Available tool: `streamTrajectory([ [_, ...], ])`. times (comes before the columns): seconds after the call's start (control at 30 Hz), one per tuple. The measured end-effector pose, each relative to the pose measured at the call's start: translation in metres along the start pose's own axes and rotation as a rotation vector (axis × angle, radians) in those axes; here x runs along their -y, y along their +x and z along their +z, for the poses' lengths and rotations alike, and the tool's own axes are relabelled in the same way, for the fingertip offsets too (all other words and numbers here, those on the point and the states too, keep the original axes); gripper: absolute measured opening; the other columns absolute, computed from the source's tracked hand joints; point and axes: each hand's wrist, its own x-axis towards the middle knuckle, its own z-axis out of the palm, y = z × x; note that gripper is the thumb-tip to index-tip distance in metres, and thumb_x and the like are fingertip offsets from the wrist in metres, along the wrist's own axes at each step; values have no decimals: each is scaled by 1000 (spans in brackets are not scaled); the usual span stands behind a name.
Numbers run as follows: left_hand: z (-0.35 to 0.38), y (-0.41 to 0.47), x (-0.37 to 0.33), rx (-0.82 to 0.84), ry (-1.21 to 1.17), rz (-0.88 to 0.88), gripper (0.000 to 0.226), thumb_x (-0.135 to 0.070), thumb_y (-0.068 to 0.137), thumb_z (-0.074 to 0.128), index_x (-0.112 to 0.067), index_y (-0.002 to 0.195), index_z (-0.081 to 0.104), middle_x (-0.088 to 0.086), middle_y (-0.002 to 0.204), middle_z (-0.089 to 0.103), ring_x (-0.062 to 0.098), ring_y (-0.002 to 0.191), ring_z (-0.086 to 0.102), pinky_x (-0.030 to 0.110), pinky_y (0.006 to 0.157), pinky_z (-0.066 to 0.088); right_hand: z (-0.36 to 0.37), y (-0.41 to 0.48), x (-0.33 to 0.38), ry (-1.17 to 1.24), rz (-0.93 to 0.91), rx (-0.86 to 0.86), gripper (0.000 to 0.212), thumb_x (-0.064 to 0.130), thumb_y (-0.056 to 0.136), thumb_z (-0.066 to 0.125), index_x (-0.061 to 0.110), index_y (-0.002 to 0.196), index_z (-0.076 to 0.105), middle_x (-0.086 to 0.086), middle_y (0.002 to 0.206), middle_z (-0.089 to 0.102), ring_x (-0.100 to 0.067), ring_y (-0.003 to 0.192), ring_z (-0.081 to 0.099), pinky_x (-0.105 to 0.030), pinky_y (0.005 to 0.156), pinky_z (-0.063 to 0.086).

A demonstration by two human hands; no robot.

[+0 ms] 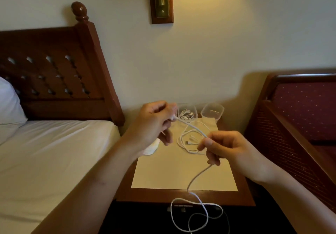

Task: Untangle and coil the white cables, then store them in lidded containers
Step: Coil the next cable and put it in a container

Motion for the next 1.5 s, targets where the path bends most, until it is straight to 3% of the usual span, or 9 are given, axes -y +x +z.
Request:
streamTrajectory([
  [0.23,-18,0,11,409,571,-95,71,-83,93,39,-26,103,80,3,105,68,18,104,62,37,97,38,-7,1,-1,-260,-97,121,22,27,102,59,17,100,79,-4,85,66,-16,73,55,-31,69,47],
  [0.37,30,-14,30,371,271,-52,76,-78,97,32,-14,99,73,15,84,70,38,86,66,45,95,52,-2,17,2,-384,-149,89,17,26,98,68,13,96,78,-6,66,65,-16,55,63,-36,57,54],
  [0.53,50,-28,47,142,-58,-373,63,-66,102,32,-16,85,65,-4,60,29,10,50,26,24,49,27,-5,31,-29,-473,44,-73,53,55,76,78,3,72,68,-5,55,65,-19,49,68,-47,58,61],
  [0.7,42,-33,61,310,-285,-531,65,-64,103,37,-13,78,69,-3,60,20,11,50,15,23,44,14,-16,33,-63,57,73,103,40,29,90,74,-10,92,64,-7,75,56,-20,68,52,-32,65,47],
  [0.87,45,-39,74,561,-929,-328,36,-32,109,47,-11,82,58,-3,56,44,10,48,40,23,47,34,15,28,-67,266,40,-83,20,23,93,72,4,97,75,-22,84,60,-32,73,52,-33,63,53],
  [1.0,59,-33,70,566,-1076,-75,30,-14,109,46,9,111,64,21,94,74,30,80,75,41,74,62,53,16,-61,251,99,-230,29,6,100,60,-8,74,63,-4,50,54,-15,45,49,-22,42,42],
  [1.1,65,-25,69,478,-1132,-27,33,-9,106,49,14,128,59,28,110,73,36,99,76,49,89,61,68,8,-60,56,90,-308,65,-17,97,45,28,51,57,12,40,46,-1,39,41,-12,43,33],
  [1.23,64,-14,58,381,-1064,40,38,0,103,45,13,138,52,33,131,63,42,116,69,49,97,58,75,0,-56,-68,-55,-350,42,0,99,52,29,79,74,5,68,67,-16,65,59,-36,61,49],
  [1.5,49,11,42,217,-406,156,33,10,101,42,8,121,67,15,143,62,28,136,57,61,110,46,58,-1,-28,-491,-81,-321,12,16,99,67,18,103,78,19,63,60,-5,54,54,-17,51,39],
])
